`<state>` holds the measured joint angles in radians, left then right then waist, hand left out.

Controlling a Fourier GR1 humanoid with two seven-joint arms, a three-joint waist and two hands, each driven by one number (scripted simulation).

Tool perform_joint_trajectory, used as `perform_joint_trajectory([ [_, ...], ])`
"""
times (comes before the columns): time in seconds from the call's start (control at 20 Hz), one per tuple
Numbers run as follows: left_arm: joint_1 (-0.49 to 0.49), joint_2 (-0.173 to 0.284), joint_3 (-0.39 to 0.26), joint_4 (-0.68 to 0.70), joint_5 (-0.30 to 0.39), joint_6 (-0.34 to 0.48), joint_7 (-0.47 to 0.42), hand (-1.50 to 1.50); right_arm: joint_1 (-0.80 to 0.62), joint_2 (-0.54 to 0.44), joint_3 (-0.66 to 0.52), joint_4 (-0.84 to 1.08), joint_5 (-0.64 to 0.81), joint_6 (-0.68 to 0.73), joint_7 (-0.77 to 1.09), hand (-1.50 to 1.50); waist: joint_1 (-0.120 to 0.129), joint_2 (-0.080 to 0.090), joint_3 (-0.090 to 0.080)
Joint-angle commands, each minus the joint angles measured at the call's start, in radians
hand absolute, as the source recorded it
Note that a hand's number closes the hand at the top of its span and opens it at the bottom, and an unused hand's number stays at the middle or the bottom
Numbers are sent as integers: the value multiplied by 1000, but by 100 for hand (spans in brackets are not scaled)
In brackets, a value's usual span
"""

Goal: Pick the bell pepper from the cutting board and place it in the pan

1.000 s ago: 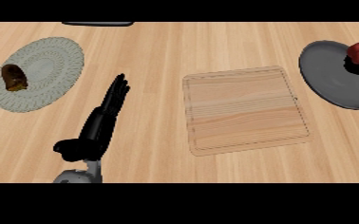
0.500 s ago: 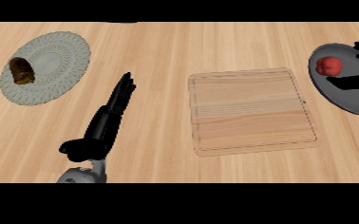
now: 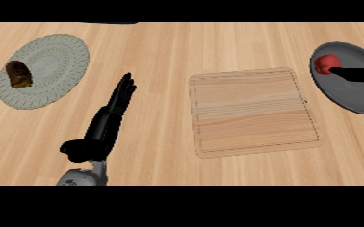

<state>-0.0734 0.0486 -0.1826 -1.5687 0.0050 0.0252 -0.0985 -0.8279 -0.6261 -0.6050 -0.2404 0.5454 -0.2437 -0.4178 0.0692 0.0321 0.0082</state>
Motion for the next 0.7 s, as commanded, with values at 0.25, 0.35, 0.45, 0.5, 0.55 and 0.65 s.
perform_joint_trajectory([
  [0.25,41,2,7,1,8,-6,-15,0,22,-127,-167,50,-184,244,-84,-150,-33,-14,-3],
  [0.35,-4,4,21,-15,1,9,17,0,80,-120,-189,60,-213,307,-160,-150,-39,-14,-2],
  [0.45,31,6,29,7,17,-3,8,0,98,-150,-183,72,-221,430,-159,-150,-43,-18,-4],
  [0.5,39,7,29,12,17,-6,-12,0,129,-175,-204,81,-244,497,-186,-150,-45,-16,-3],
  [0.55,4,3,37,-4,2,20,7,0,140,-150,-196,87,-241,525,-205,-150,-43,-17,-3],
  [0.65,82,12,17,-1,8,-16,-43,0,183,-156,-172,66,-229,572,-260,-150,-42,-21,-4],
])
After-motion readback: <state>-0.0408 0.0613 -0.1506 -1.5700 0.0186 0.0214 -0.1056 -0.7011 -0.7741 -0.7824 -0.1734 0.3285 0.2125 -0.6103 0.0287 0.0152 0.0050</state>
